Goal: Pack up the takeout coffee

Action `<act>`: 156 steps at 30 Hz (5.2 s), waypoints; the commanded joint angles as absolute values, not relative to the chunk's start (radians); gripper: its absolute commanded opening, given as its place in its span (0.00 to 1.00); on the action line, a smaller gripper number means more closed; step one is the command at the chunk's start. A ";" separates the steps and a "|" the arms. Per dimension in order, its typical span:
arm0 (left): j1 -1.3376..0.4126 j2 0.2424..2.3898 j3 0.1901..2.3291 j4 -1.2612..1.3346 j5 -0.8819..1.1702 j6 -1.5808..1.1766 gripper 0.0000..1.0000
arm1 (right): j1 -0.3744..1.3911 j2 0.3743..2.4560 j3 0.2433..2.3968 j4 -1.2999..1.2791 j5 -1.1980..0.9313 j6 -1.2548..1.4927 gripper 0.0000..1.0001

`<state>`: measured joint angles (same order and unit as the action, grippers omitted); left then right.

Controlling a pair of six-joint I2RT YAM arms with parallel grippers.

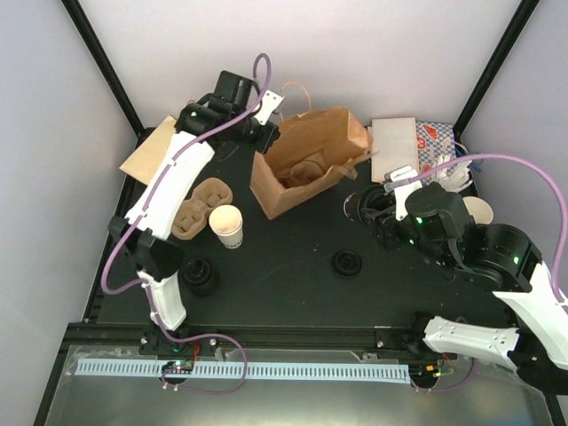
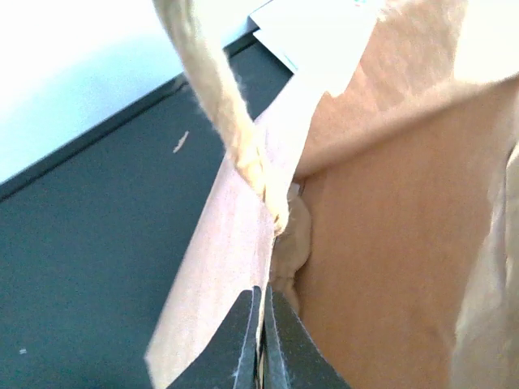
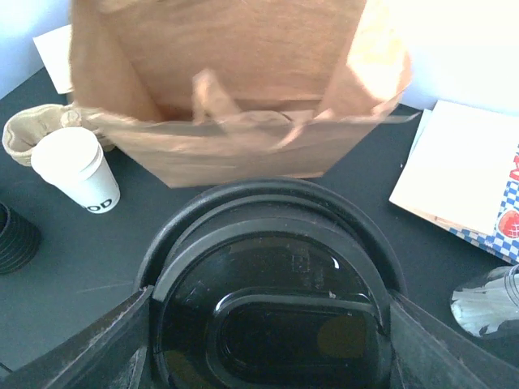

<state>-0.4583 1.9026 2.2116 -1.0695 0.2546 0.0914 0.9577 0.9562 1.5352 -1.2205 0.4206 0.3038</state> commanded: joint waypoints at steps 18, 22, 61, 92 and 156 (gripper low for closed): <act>-0.564 1.465 1.611 -0.761 0.123 0.304 0.02 | 0.953 0.910 1.505 -1.204 0.525 0.250 0.66; -0.597 1.437 1.585 -0.744 0.095 0.318 0.02 | 0.952 0.901 1.526 -1.190 0.532 0.233 0.66; -0.698 1.320 1.503 -0.656 -0.031 0.361 0.02 | 0.953 0.931 1.420 -0.817 0.243 0.069 0.67; -0.814 1.176 1.316 -0.568 -0.042 0.357 0.02 | 0.967 1.003 1.062 -0.590 0.135 -0.106 0.67; -0.930 0.965 1.095 -0.577 0.039 0.286 0.02 | 1.412 0.969 0.734 -0.528 0.444 -0.520 0.57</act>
<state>-0.9131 0.9901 1.1095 -0.5781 -0.0093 0.3275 1.4017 0.9722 0.7532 -0.5224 0.3893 -0.5549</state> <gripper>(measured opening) 0.018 0.684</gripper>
